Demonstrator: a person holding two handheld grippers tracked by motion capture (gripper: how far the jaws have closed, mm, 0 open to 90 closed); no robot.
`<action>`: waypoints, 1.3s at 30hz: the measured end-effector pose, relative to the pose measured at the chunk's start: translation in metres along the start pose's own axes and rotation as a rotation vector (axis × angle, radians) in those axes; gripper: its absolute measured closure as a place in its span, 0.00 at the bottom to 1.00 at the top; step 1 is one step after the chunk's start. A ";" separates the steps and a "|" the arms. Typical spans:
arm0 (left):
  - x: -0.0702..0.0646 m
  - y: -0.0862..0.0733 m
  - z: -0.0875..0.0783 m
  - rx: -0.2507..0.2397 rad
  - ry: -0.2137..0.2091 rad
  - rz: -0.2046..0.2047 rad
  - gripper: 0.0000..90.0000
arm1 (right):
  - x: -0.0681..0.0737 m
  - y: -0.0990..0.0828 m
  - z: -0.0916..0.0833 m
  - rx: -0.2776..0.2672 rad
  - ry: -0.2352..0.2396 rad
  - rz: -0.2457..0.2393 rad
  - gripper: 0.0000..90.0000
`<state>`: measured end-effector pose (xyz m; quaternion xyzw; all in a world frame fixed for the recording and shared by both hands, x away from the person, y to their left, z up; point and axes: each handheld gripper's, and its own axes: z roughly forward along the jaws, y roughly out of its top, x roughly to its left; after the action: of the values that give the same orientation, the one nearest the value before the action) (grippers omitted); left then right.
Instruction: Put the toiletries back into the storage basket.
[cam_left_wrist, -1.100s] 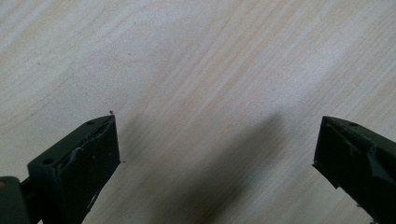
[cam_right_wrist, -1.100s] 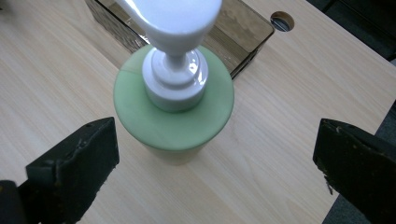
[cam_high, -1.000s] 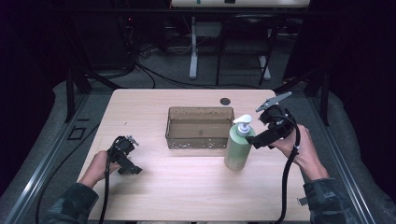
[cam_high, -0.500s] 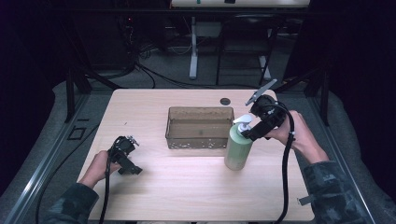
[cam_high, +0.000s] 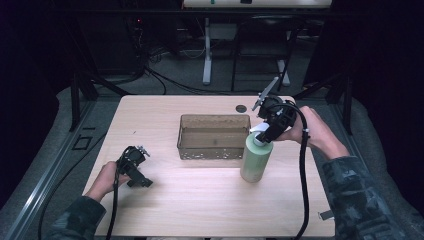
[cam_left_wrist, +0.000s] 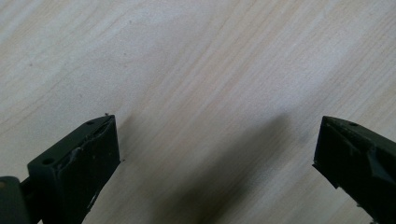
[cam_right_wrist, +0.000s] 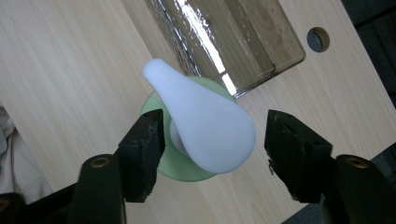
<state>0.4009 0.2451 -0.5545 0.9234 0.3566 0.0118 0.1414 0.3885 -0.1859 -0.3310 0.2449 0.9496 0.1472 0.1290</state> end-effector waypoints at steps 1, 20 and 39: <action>0.000 0.000 0.000 -0.004 0.007 0.001 0.00 | 0.000 0.002 0.000 0.009 0.004 -0.008 0.45; 0.000 0.001 0.000 -0.001 0.004 0.002 0.00 | -0.005 0.022 0.006 0.111 0.068 -0.091 0.66; 0.001 0.000 0.000 -0.002 0.003 -0.005 0.00 | 0.000 0.016 0.005 0.034 0.085 -0.101 0.68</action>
<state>0.4013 0.2462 -0.5545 0.9223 0.3594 0.0134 0.1418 0.3965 -0.1713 -0.3297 0.1922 0.9677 0.1347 0.0918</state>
